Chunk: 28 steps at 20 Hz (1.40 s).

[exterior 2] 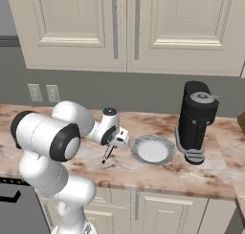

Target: Pick up the tongs from the counter and place them near the plate next to the oven.

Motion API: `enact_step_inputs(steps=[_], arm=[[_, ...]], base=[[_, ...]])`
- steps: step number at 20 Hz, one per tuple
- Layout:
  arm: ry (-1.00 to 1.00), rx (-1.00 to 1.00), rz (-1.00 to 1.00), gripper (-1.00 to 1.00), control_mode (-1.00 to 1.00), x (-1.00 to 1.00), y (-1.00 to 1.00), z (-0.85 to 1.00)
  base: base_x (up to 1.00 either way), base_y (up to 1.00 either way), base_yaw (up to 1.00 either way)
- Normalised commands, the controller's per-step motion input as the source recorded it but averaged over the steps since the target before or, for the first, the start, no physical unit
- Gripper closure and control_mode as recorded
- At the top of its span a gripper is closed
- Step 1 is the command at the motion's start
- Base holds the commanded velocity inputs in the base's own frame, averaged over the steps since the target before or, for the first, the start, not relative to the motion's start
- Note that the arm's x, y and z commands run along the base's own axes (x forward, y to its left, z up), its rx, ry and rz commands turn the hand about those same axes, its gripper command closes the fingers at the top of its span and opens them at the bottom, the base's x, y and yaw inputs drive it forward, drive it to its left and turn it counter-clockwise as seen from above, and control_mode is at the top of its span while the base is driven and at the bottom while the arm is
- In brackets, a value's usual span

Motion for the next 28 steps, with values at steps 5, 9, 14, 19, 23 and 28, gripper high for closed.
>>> enact_step_inputs(steps=[5, 9, 14, 19, 23, 28], arm=[[0.00, 0.00, 0.01, 1.00, -1.00, 0.32, -0.24, -0.27], [0.01, -0.01, 0.05, 1.00, -1.00, 0.18, -0.10, -0.38], [0.02, -0.07, 0.02, -1.00, -1.00, 0.03, 0.05, -0.27], [0.00, -0.02, 0.00, -1.00, -1.00, 0.00, 0.16, 0.06], [0.00, -0.01, 0.00, -1.00, -1.00, -0.02, 0.07, 0.29], [-0.05, -0.03, 0.00, -1.00, -1.00, -0.15, 0.01, 0.50]], base=[[0.00, 0.00, 0.00], [0.00, 0.00, 0.00], [0.00, 0.00, 0.00], [0.00, 0.00, 0.00], [0.00, 0.00, 0.00], [0.00, 0.00, 0.00]])
